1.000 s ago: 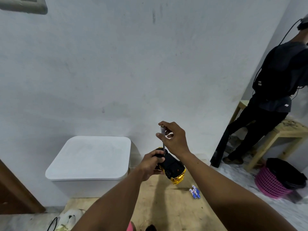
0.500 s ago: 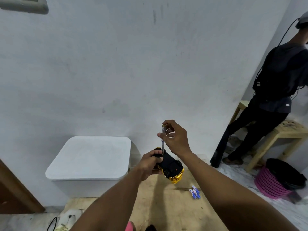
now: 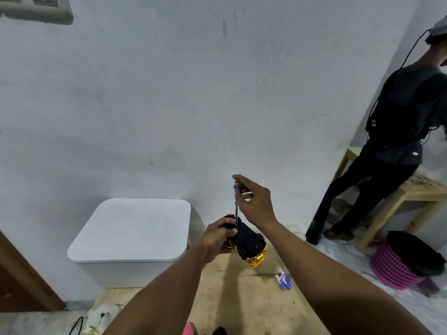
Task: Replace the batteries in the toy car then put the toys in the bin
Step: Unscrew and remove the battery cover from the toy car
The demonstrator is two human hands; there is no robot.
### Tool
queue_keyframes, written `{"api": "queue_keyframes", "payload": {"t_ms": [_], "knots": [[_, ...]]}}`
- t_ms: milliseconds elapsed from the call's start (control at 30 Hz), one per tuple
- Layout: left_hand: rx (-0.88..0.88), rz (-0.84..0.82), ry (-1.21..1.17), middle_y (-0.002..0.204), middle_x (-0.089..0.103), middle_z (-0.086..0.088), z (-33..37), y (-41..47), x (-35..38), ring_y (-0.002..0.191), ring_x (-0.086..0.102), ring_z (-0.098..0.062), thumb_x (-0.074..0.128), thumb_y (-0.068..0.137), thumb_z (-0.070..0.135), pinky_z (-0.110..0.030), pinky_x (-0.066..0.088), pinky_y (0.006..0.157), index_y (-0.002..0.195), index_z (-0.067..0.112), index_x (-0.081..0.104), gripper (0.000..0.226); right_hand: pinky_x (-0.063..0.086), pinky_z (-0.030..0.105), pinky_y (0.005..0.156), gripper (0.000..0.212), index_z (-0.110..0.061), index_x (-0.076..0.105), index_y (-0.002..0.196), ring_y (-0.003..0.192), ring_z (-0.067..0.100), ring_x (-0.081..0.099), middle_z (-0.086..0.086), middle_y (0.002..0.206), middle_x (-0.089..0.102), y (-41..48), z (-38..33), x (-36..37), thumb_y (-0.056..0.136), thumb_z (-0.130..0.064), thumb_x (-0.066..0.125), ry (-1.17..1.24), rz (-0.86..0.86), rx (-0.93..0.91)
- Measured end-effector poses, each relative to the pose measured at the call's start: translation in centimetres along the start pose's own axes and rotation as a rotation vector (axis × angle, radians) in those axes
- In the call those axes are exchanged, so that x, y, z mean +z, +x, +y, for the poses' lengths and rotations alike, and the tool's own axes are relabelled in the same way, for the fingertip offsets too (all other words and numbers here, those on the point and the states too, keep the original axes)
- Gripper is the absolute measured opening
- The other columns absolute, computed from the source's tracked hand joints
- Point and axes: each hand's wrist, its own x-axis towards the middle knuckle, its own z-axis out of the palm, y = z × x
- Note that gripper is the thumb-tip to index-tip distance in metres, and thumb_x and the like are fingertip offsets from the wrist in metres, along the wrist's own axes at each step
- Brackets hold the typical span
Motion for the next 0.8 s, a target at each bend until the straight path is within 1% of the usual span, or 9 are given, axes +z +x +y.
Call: {"api": "queue_keyframes", "payload": {"t_ms": [67, 167, 267, 333, 400, 467, 600, 700, 800], "knots": [[0.003, -0.002, 0.002, 0.112, 0.063, -0.013, 0.01, -0.05, 0.02, 0.088, 0.064, -0.031, 0.056, 0.094, 0.001, -0.037, 0.059, 0.063, 0.115, 0.013, 0.065, 0.026, 0.052, 0.018, 0.072, 0.04, -0.029, 0.068, 0.116, 0.088, 0.007, 0.065, -0.009, 0.1, 0.068, 0.03, -0.04, -0.21, 0.082, -0.011, 0.076, -0.016, -0.013, 0.0], [0.001, 0.005, 0.007, 0.107, 0.063, -0.013, -0.12, -0.11, -0.02, 0.085, 0.063, -0.03, 0.056, 0.094, 0.001, -0.037, 0.058, 0.062, 0.111, 0.014, 0.065, 0.023, 0.049, 0.012, 0.062, 0.041, -0.025, 0.07, 0.113, 0.08, 0.012, 0.062, 0.003, 0.097, 0.062, 0.29, -0.12, -0.11, 0.08, -0.002, 0.074, -0.013, 0.006, 0.029], [0.002, 0.009, 0.012, 0.107, 0.062, -0.013, -0.17, -0.17, 0.01, 0.083, 0.062, -0.029, 0.056, 0.093, 0.0, -0.038, 0.058, 0.063, 0.106, 0.015, 0.064, 0.021, 0.054, 0.019, 0.065, 0.042, -0.021, 0.069, 0.119, 0.084, 0.01, 0.064, 0.001, 0.097, 0.066, 0.13, 0.06, -0.01, 0.084, 0.002, 0.065, -0.015, 0.006, 0.001], [0.002, 0.01, 0.008, 0.106, 0.062, -0.012, -0.11, -0.22, 0.03, 0.082, 0.062, -0.029, 0.056, 0.094, 0.0, -0.037, 0.058, 0.062, 0.105, 0.016, 0.063, 0.02, 0.056, 0.022, 0.069, 0.041, -0.025, 0.069, 0.118, 0.086, 0.01, 0.065, -0.003, 0.1, 0.065, 0.05, 0.11, -0.07, 0.083, -0.003, 0.071, -0.006, -0.005, -0.01], [0.003, 0.011, -0.004, 0.106, 0.062, -0.012, -0.01, -0.26, 0.02, 0.082, 0.062, -0.028, 0.056, 0.094, 0.0, -0.036, 0.058, 0.06, 0.107, 0.015, 0.063, 0.021, 0.052, 0.018, 0.067, 0.042, -0.029, 0.07, 0.114, 0.083, 0.01, 0.062, -0.002, 0.099, 0.06, 0.17, 0.04, -0.1, 0.079, -0.008, 0.078, -0.025, 0.004, -0.003], [0.004, 0.011, -0.009, 0.106, 0.062, -0.011, 0.05, -0.24, -0.02, 0.083, 0.062, -0.028, 0.056, 0.094, 0.0, -0.036, 0.058, 0.059, 0.111, 0.014, 0.064, 0.024, 0.049, 0.012, 0.065, 0.042, -0.028, 0.07, 0.113, 0.078, 0.01, 0.06, 0.004, 0.094, 0.059, 0.37, -0.13, -0.07, 0.08, -0.003, 0.076, -0.027, 0.016, 0.015], [0.003, 0.016, -0.012, 0.105, 0.062, -0.011, 0.17, -0.18, -0.05, 0.081, 0.062, -0.027, 0.056, 0.094, -0.001, -0.036, 0.058, 0.059, 0.111, 0.014, 0.064, 0.023, 0.055, 0.023, 0.072, 0.044, -0.026, 0.068, 0.12, 0.082, 0.01, 0.063, -0.005, 0.096, 0.065, 0.31, 0.03, -0.02, 0.084, 0.0, 0.066, -0.045, 0.005, -0.016], [0.006, 0.013, -0.012, 0.106, 0.062, -0.012, 0.23, -0.09, -0.1, 0.084, 0.062, -0.028, 0.056, 0.094, 0.0, -0.037, 0.058, 0.061, 0.109, 0.015, 0.063, 0.022, 0.052, 0.019, 0.072, 0.042, -0.03, 0.069, 0.115, 0.084, 0.008, 0.063, -0.006, 0.1, 0.061, 0.44, -0.08, -0.03, 0.08, -0.009, 0.077, -0.045, 0.009, -0.008], [0.001, 0.006, -0.003, 0.106, 0.063, -0.012, 0.12, -0.03, -0.16, 0.086, 0.063, -0.029, 0.056, 0.094, 0.0, -0.038, 0.058, 0.062, 0.108, 0.015, 0.063, 0.021, 0.053, 0.019, 0.067, 0.041, -0.027, 0.071, 0.112, 0.077, 0.011, 0.06, 0.001, 0.093, 0.058, 0.61, -0.16, 0.12, 0.08, -0.003, 0.075, -0.023, 0.026, 0.029]]}}
